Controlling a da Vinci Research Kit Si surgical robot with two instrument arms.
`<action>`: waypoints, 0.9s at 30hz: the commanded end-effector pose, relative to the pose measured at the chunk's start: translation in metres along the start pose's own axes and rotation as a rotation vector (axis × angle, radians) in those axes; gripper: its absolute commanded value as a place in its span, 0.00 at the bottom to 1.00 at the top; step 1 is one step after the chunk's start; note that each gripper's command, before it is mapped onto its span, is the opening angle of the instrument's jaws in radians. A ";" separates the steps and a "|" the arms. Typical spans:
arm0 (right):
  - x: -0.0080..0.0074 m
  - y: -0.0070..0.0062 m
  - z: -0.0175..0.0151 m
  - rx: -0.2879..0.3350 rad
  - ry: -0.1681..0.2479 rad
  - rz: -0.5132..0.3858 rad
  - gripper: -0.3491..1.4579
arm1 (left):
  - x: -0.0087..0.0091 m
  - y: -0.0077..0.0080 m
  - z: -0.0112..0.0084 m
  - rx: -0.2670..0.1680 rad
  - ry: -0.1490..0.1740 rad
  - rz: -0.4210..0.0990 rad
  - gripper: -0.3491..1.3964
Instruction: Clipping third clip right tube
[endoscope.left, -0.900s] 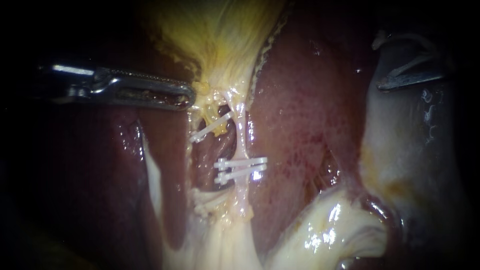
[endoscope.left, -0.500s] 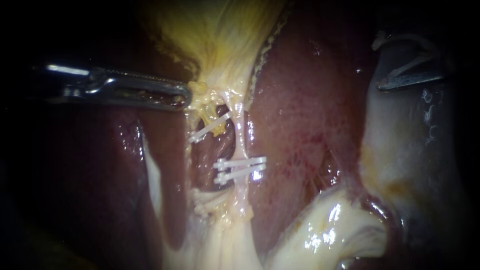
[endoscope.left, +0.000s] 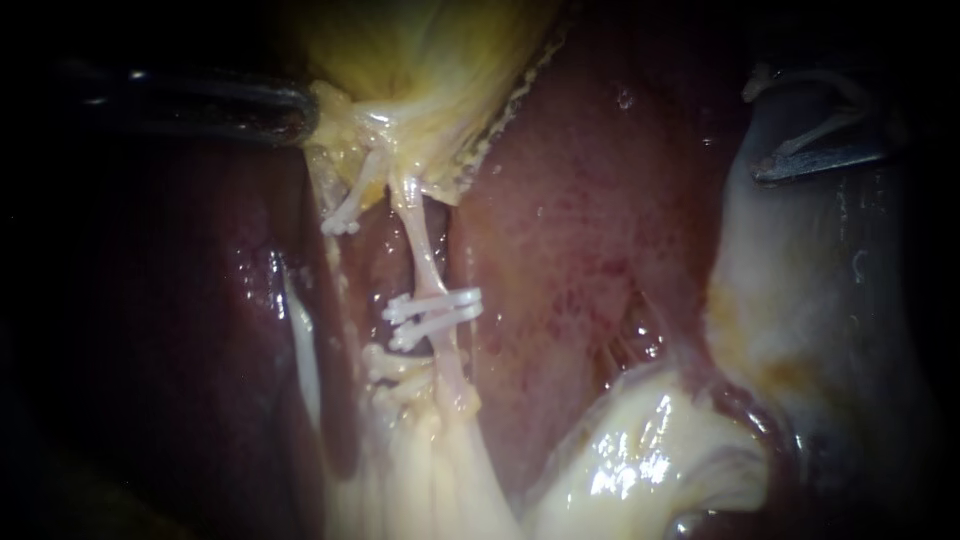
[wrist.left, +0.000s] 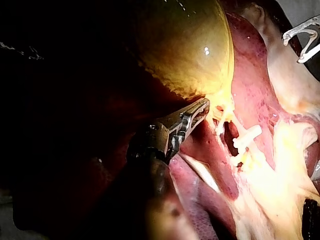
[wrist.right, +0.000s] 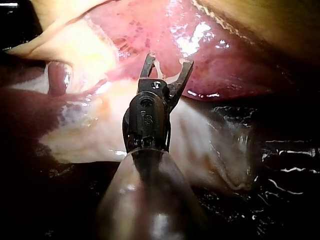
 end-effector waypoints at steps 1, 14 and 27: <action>0.0001 -0.0001 0.0002 -0.001 0.000 0.000 0.47 | 0.0001 0.0000 0.0002 -0.002 -0.001 0.000 0.00; 0.0025 -0.0035 0.0045 0.106 0.034 0.128 0.47 | 0.0004 -0.0001 0.0004 -0.009 -0.005 -0.001 0.00; 0.0041 -0.0056 0.0092 0.189 0.045 0.327 0.47 | 0.0006 -0.0004 0.0004 -0.006 -0.003 -0.002 0.00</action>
